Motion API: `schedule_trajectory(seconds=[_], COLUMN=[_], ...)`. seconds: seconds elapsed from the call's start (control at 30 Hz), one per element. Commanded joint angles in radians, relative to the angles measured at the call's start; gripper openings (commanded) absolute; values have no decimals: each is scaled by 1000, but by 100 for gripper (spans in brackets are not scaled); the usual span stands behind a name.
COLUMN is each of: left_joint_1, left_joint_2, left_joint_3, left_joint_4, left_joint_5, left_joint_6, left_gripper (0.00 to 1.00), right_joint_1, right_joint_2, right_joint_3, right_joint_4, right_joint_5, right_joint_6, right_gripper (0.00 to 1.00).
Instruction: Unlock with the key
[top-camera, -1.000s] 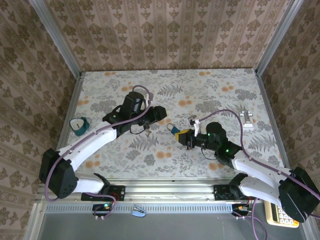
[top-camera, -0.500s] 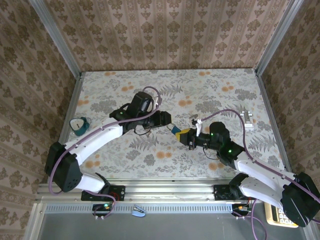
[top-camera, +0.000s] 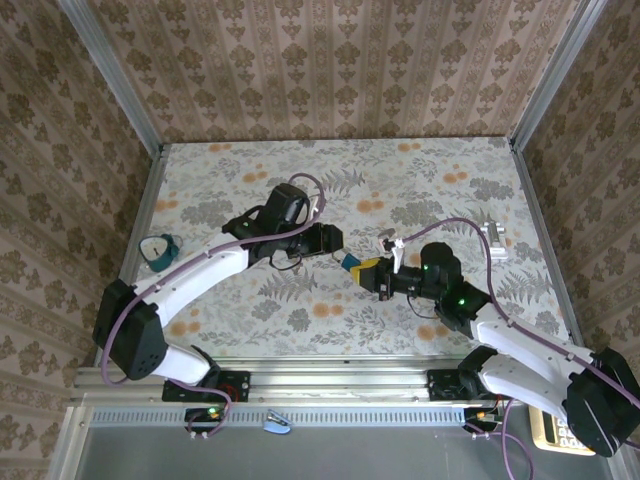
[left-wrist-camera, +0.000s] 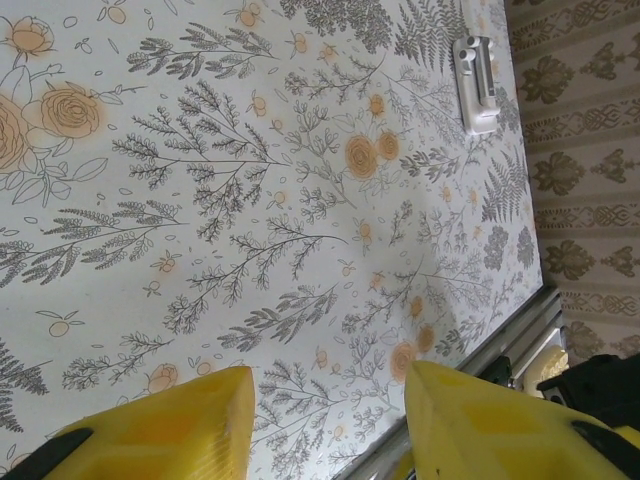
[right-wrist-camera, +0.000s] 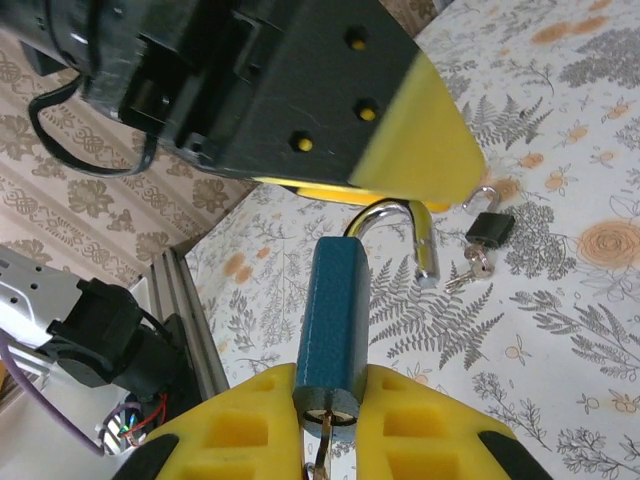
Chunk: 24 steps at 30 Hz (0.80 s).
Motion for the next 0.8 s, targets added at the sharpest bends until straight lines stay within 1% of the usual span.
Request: schedule_trajectory(seconds=[0.0,0.3,0.4,0.47,0.6,0.77], left_joint_1=[-2,0,2,1,2,10], left_joint_2=[11,-1,-13,-22,-45,-96], left_joint_3=[15,-19,-35,-49,-75,-106], left_joint_4=[-29,-3,10,22,51,78], left_joint_5=[5,40,58,61,71,40], left_joint_6=[26,19,18,9,-9,-35], left_gripper=[44,34,29,27,27,28], right_joint_1=[-5,-19,-28,-35,-46,-52], right_joint_2=[-43,-69,-75,-80,-75,-55], right_joint_3=[45,42,37,31,25,19], right_joint_4=[3,-9,-12,-6,-5,-17], right_joint_5=[-17,30,68,85,113,142], right_joint_6=[-35,-38,-32,-26,-13,10], right_gripper=[1,0,0,0,0,0])
